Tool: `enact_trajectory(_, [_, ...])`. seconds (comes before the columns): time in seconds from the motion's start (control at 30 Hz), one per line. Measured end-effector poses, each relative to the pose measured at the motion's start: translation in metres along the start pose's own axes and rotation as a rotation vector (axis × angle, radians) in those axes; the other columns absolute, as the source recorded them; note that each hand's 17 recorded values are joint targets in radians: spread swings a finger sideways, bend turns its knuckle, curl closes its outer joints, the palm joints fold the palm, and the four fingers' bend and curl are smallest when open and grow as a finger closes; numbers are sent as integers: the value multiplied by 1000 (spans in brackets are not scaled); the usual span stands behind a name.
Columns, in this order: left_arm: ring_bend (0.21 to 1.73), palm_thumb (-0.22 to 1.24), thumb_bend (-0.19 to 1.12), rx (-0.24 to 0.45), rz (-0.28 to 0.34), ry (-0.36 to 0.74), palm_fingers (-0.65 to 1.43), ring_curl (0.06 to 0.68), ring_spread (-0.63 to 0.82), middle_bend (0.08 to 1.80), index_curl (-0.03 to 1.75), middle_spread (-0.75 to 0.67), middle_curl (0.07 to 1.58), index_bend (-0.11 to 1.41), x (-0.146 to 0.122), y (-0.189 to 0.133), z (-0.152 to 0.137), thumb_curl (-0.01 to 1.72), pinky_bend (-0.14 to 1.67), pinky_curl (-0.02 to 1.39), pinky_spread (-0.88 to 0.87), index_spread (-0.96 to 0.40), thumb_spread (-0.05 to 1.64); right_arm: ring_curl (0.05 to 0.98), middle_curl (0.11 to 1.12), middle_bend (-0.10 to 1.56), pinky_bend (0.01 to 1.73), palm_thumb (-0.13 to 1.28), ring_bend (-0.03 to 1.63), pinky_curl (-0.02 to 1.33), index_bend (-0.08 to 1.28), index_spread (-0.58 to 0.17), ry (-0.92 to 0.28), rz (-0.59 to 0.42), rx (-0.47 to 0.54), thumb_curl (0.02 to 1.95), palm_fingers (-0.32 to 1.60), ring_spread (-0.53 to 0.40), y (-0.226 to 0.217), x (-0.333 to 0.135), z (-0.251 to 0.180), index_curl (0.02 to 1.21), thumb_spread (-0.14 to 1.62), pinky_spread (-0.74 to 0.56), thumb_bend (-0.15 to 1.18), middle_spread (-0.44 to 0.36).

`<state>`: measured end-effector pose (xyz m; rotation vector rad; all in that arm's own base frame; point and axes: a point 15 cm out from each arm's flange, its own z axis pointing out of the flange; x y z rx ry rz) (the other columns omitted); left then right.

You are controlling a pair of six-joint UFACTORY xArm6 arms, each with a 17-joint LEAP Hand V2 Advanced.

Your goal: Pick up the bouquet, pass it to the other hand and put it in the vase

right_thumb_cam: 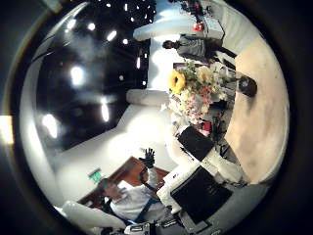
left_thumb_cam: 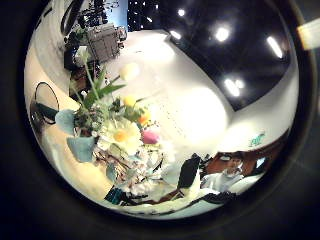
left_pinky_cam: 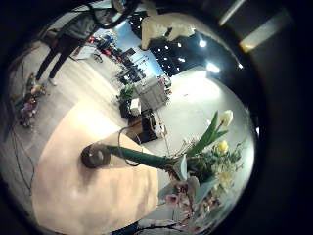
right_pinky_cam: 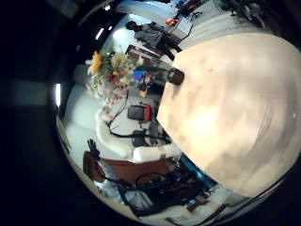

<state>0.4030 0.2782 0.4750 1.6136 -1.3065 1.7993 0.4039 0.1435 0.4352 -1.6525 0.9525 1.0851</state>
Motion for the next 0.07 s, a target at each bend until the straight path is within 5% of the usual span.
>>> enact_trajectory(0.07, [404,4,-36,14,-4,-3,-201,174,598,156,211,471,241,105,-3,9,-5,344,186,337,752,-38,787,237,284,177,382,716,320,294,174,-365,44,1,-25,453,151,177,7,6,-11,334,1015,420,-23,-1])
